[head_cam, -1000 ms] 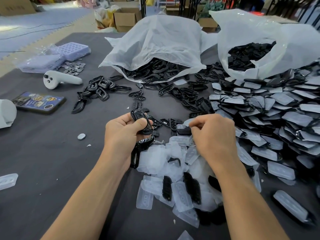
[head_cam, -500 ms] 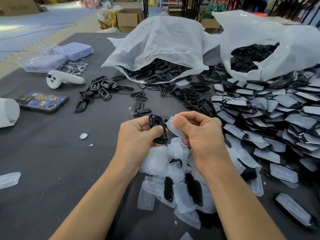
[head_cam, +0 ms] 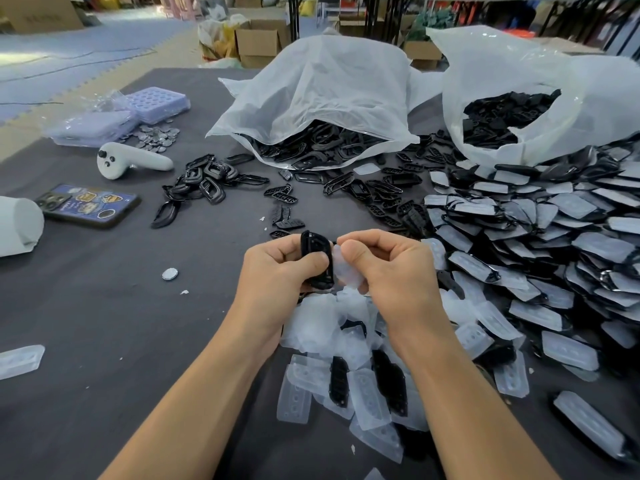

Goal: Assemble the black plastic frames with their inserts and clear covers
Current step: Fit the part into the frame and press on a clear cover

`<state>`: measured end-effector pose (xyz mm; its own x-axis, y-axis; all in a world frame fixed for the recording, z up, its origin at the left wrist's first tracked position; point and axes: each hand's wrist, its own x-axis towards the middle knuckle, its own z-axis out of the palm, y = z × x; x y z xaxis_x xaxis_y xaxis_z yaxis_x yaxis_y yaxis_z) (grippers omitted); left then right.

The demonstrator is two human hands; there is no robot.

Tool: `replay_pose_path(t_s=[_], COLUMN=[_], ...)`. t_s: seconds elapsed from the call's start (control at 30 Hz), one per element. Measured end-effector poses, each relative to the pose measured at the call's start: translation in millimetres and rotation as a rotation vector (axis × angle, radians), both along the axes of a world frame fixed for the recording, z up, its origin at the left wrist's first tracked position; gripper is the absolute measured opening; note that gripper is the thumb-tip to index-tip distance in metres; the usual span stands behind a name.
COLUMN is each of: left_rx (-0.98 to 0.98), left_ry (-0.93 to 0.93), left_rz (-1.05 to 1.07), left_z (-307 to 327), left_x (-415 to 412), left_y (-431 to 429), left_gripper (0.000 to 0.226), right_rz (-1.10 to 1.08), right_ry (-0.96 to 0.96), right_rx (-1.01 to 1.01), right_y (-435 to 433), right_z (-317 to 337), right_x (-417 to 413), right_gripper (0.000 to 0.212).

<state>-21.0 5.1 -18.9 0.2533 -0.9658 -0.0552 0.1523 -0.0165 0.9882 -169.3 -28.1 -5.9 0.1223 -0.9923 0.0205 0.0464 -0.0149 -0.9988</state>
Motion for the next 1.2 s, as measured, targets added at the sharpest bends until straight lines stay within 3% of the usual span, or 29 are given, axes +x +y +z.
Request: replay_pose_path(t_s=[0.17,0.27,0.5,0.67,0.8,0.93,1.2], left_rx=[0.003,0.003,0.024,0.01,0.034,0.052,-0.052], left_ry=[-0.025,-0.016,-0.027,-0.001,-0.119,-0.254,-0.3], left_rz=[0.015,-0.079,-0.079,-0.086,-0.069,-0.018,-0.112], left_z=[0.0,1.6,3.1,4.2,2.4,-1.8,-3.5], left_x=[3.3,2.2,-1.7,-1.9,-2.2,-4.7,-7.6], left_y=[-1.7,0.9,2.0,2.1,1.1,1.0,2.6], left_gripper=[0.019,0.006,0.021,0.018,0.008,0.008,0.015], right_rz=[0.179,0.219,0.01,-0.024,0.201,0.407,-0.069], right_ry=[-0.241,-0.203,0.004,-0.049,-0.138,-0.067,0.329], right_rx=[0.225,0.212,0.047,0.054,0.036,0.042,-0.255], right_y=[-0.6,-0.6,-0.1,-3.6,-6.4,-6.1,1.3], right_z=[4.5,2.4,-2.1,1.8,11.8,15.1,4.3], right_x=[-1.9,-2.9,0.5,-5.6,-20.5,-27.3,-5.1], right_gripper=[0.027,0.026,0.019,0.019,0.011,0.021,0.018])
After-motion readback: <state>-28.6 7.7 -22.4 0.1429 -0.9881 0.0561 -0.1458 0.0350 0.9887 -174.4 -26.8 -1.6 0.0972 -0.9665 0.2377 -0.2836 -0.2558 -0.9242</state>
